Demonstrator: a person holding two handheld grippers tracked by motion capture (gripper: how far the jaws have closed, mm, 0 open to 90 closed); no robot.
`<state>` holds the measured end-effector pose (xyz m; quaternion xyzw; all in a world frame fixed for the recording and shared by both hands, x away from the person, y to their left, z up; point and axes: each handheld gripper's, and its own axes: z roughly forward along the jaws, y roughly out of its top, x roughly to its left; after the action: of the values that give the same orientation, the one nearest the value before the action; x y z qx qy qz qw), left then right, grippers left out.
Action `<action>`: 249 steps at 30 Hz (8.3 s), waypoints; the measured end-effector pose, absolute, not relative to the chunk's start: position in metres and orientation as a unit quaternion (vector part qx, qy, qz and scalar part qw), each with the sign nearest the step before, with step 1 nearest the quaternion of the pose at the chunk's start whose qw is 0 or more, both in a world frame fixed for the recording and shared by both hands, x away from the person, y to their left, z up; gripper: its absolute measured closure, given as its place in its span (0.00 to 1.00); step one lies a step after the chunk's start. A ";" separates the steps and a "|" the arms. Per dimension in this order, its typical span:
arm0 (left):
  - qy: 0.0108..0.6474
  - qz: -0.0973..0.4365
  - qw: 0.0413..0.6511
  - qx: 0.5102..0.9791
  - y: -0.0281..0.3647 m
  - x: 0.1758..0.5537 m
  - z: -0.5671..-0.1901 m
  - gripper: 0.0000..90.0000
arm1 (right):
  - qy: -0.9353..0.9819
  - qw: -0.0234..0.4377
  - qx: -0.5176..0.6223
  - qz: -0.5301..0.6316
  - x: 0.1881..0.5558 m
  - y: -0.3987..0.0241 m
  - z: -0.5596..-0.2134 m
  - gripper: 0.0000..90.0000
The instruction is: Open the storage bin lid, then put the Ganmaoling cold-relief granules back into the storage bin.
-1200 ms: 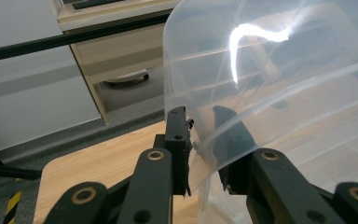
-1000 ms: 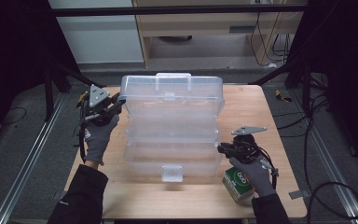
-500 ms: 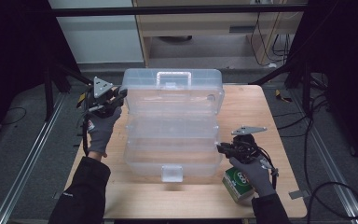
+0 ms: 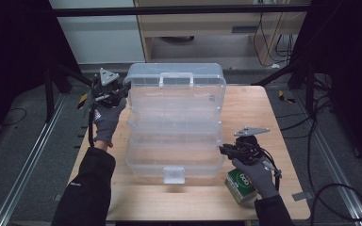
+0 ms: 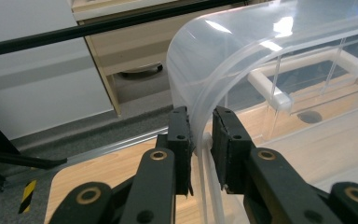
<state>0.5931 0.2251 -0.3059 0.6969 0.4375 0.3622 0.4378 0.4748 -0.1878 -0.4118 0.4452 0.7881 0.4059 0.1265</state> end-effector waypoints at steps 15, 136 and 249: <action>0.452 0.349 0.443 0.691 0.223 0.621 -0.310 0.86 | 0.787 0.125 0.448 0.406 0.475 -0.188 -0.412 0.85; 0.438 0.209 0.392 0.781 0.259 0.473 -0.417 0.70 | 0.791 0.125 0.451 0.395 0.477 -0.185 -0.410 0.85; 0.524 0.260 0.339 0.737 0.321 0.492 -0.442 0.37 | 0.860 0.046 0.488 0.142 0.435 -0.198 -0.408 0.08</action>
<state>0.4918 0.3209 -0.4422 0.7373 0.5237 0.2596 0.3386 0.4353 -0.1982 -0.4083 0.4877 0.8601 0.1422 0.0463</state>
